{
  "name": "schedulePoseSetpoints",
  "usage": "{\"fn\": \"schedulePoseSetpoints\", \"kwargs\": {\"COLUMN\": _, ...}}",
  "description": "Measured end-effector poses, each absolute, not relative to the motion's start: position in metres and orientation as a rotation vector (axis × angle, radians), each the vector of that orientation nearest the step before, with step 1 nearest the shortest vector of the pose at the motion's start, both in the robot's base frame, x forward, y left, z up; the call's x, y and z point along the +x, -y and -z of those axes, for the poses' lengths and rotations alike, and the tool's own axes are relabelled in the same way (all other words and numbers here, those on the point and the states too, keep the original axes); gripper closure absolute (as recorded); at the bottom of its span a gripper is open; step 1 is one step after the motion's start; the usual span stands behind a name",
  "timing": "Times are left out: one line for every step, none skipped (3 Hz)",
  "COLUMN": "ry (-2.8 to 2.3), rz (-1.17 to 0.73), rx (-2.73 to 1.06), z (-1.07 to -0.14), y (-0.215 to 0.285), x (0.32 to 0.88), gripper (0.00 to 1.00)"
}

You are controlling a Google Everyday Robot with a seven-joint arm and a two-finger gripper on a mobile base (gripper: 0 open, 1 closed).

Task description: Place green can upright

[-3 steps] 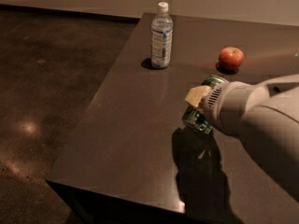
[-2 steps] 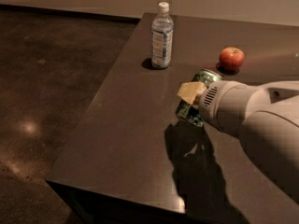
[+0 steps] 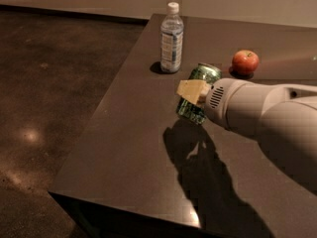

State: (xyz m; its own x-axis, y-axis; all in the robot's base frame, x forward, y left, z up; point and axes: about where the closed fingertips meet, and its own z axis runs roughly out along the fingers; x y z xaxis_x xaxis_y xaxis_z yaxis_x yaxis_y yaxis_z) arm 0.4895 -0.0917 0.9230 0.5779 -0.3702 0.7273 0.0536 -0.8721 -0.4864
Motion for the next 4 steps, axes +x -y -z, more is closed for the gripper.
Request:
{"fn": "schedulePoseSetpoints", "kwargs": {"ry": -0.193, "rz": 1.247, "rx": -2.361, "z": -0.9216, "y": 0.0897, "x": 0.4916, "gripper": 1.0}}
{"fn": "schedulePoseSetpoints", "kwargs": {"ry": -0.175, "rz": 1.26, "rx": -2.382, "z": -0.9179, "y": 0.0913, "x": 0.4923, "gripper": 1.0}}
{"fn": "schedulePoseSetpoints", "kwargs": {"ry": -0.107, "rz": 1.325, "rx": -2.36, "z": -0.9167, "y": 0.0904, "x": 0.4936, "gripper": 1.0}}
{"fn": "schedulePoseSetpoints", "kwargs": {"ry": 0.02, "rz": 1.466, "rx": -2.277, "z": -0.9238, "y": 0.0857, "x": 0.499, "gripper": 1.0}}
